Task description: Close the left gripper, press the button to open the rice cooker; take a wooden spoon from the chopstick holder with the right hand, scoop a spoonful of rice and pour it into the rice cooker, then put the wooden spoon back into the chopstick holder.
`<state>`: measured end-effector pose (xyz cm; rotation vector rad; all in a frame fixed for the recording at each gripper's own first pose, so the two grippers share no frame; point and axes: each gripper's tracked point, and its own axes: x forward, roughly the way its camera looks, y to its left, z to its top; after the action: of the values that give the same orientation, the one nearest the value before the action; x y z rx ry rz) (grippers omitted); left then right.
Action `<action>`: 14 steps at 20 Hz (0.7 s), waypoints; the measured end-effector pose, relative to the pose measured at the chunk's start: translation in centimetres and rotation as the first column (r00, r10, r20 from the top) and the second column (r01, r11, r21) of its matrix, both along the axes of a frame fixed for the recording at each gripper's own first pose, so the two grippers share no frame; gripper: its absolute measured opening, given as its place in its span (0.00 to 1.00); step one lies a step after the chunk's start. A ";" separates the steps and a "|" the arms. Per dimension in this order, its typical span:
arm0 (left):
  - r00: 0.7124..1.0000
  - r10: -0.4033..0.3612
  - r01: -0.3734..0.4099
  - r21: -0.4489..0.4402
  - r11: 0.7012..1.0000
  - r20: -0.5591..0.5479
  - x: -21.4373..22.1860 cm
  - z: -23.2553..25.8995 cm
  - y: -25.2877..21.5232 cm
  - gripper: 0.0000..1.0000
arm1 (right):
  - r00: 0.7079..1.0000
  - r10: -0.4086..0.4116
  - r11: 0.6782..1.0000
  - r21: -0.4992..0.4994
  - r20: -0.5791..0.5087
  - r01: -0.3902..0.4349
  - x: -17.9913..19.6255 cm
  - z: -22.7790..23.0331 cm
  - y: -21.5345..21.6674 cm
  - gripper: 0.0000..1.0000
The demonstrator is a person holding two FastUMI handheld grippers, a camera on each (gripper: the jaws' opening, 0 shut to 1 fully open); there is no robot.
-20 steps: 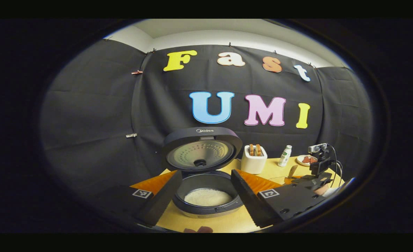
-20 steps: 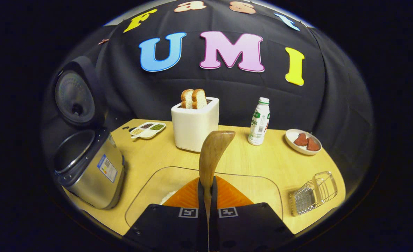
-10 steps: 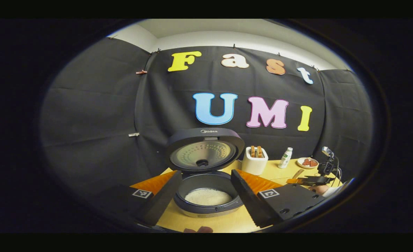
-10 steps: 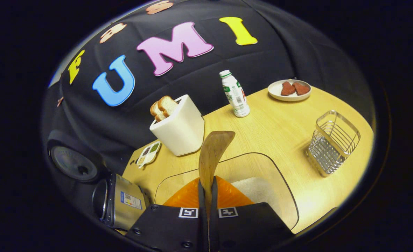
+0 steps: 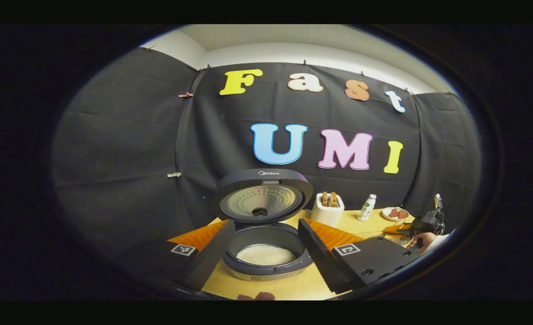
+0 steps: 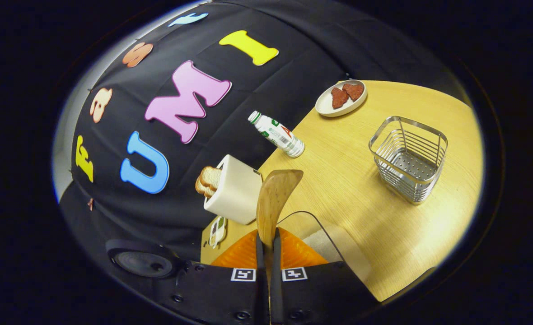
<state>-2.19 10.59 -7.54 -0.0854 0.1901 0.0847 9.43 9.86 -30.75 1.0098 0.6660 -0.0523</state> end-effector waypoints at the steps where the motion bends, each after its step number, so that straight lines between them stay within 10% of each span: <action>1: 1.000 0.002 -0.002 -0.002 1.000 0.003 -0.2 0.1 -0.1 0.95 | 1.000 -0.016 0.999 0.032 -0.005 0.016 0.0 0.5 -0.3 0.06; 14: 0.997 0.071 -0.070 -0.031 0.997 0.039 -1.3 0.2 2.4 0.95 | 0.998 0.021 0.949 0.313 0.067 -0.041 -0.1 11.6 4.3 0.06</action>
<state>-3.50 12.98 -7.35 -0.1234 0.1484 0.1503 9.33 14.15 -19.18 1.3021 0.6442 0.1171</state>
